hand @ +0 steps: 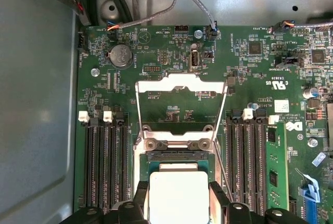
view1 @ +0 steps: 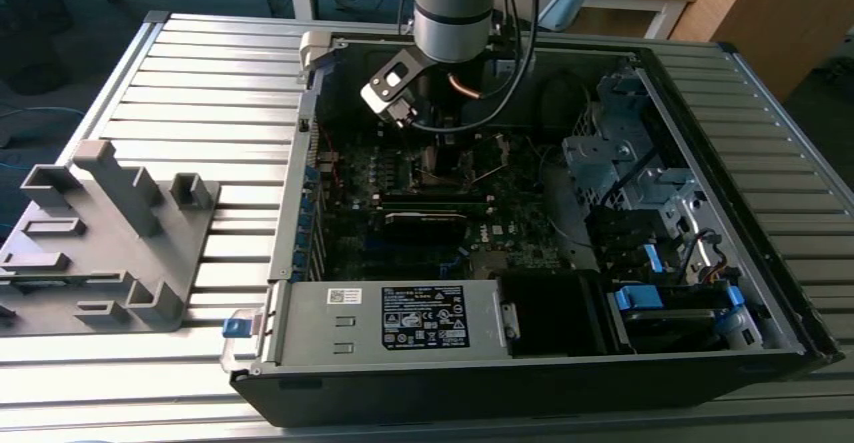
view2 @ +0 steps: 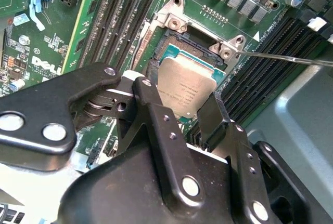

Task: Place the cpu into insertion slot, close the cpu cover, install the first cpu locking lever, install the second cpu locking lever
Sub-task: 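Place the cpu into insertion slot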

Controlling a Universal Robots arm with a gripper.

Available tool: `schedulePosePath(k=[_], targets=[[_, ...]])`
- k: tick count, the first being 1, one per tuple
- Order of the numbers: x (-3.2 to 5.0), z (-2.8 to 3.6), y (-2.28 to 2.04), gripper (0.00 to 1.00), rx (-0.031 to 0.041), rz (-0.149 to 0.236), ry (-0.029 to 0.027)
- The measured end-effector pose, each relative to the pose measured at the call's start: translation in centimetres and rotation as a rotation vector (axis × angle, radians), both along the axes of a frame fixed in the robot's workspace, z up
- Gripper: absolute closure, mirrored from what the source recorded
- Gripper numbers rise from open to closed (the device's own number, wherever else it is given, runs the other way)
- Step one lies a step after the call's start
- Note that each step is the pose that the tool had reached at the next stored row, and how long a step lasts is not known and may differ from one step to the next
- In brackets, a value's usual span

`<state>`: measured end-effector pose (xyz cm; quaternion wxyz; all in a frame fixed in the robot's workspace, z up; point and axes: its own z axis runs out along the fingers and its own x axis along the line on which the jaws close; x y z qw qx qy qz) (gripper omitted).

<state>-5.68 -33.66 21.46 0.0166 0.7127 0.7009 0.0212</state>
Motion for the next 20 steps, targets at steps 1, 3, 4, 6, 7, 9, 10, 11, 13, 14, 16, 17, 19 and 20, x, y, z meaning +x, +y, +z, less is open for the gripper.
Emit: schedulePosePath(k=[1,3,4,6,7,9,10,11,13,14,16,17,19,20], targets=[[0.01,0.0,-0.04,0.46,-0.0002,0.0,0.0],[0.0,0.0,-0.1,0.46,-0.0001,0.0,0.0],[0.0,0.0,-0.1,0.46,-0.0002,0.0,0.0001],[0.0,-0.01,-0.11,0.46,-0.0002,0.0,0.0],[0.0,-0.01,-0.11,0.46,-0.0002,0.0,0.0],[0.02,0.0,-0.12,0.46,-0.0002,0.0,0.0],[0.03,-0.01,-0.12,0.46,-0.0002,0.0,0.0],[0.05,-0.01,-0.15,0.46,-0.0003,0.0,0.0],[0.05,-0.01,-0.17,0.46,-0.0002,0.0,0.0001],[0.05,-0.01,-0.17,0.46,-0.0002,0.0,0.0],[0.05,-0.01,-0.17,0.46,-0.0001,0.0,0.0],[0.04,-0.03,-0.17,0.46,0.0002,0.0,-0.0001],[0.04,-0.16,-0.17,0.46,0.0,0.0,0.0001],[0.05,-0.23,-0.17,0.46,-0.0002,0.0,0.0]])
